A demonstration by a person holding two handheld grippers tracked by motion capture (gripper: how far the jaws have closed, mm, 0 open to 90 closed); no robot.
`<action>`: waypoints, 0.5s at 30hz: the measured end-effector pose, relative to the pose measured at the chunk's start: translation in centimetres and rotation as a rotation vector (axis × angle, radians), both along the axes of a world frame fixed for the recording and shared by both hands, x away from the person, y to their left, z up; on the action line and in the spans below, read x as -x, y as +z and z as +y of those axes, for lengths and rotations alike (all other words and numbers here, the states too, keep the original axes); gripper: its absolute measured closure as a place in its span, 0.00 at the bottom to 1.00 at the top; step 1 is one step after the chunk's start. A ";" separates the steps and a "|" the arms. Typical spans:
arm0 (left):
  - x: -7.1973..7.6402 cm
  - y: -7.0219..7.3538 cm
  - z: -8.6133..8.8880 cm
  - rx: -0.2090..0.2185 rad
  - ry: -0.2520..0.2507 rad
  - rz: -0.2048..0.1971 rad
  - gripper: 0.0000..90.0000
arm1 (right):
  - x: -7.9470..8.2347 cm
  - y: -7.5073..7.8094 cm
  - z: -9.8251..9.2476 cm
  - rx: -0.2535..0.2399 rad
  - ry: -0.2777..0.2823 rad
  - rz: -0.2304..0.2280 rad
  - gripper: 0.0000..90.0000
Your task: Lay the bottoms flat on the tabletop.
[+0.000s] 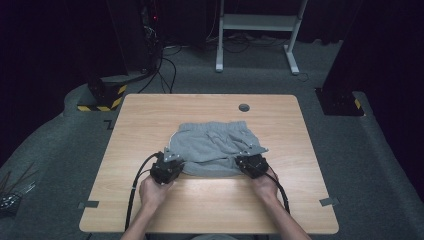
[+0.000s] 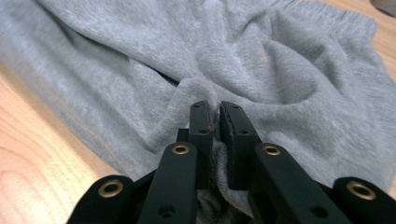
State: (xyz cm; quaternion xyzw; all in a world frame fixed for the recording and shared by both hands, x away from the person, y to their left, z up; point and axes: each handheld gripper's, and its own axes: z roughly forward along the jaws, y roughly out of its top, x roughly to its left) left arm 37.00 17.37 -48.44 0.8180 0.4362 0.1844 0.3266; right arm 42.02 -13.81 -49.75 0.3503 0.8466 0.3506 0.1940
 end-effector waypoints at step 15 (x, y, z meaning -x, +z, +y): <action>4.3 -1.7 0.4 0.082 0.006 0.006 0.89 | 2.6 -0.4 -2.2 -0.065 0.041 0.032 0.87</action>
